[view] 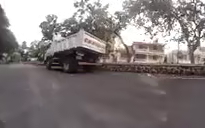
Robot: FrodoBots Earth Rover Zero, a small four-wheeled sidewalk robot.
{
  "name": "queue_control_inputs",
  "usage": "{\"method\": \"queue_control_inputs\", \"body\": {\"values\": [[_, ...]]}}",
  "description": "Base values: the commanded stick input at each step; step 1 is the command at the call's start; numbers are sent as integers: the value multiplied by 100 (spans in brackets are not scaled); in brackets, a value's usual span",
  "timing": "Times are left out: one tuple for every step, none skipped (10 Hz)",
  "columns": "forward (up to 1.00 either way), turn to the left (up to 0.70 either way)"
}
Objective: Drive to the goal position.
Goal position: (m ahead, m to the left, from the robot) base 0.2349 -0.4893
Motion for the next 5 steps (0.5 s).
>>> {"method": "queue_control_inputs", "body": {"values": [[70,27],[70,27],[70,27],[70,27],[70,-27]]}}
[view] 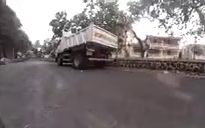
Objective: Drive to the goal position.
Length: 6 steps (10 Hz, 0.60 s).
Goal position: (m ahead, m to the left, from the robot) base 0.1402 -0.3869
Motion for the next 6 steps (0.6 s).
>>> {"method": "queue_control_inputs", "body": {"values": [[70,-27],[70,-27],[44,-34],[16,-41],[0,-45],[0,-45]]}}
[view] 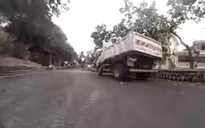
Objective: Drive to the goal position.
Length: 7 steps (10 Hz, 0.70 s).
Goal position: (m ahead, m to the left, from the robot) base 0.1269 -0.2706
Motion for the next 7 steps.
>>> {"method": "queue_control_inputs", "body": {"values": [[0,-45],[0,-45],[0,-45],[0,-45],[0,-45],[0,-39],[0,-20]]}}
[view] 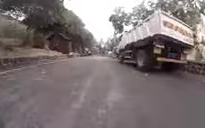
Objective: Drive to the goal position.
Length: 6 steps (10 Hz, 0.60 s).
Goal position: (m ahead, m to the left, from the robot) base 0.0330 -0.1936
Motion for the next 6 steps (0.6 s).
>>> {"method": "queue_control_inputs", "body": {"values": [[0,-1],[0,0],[0,0],[0,0],[0,0],[0,0]]}}
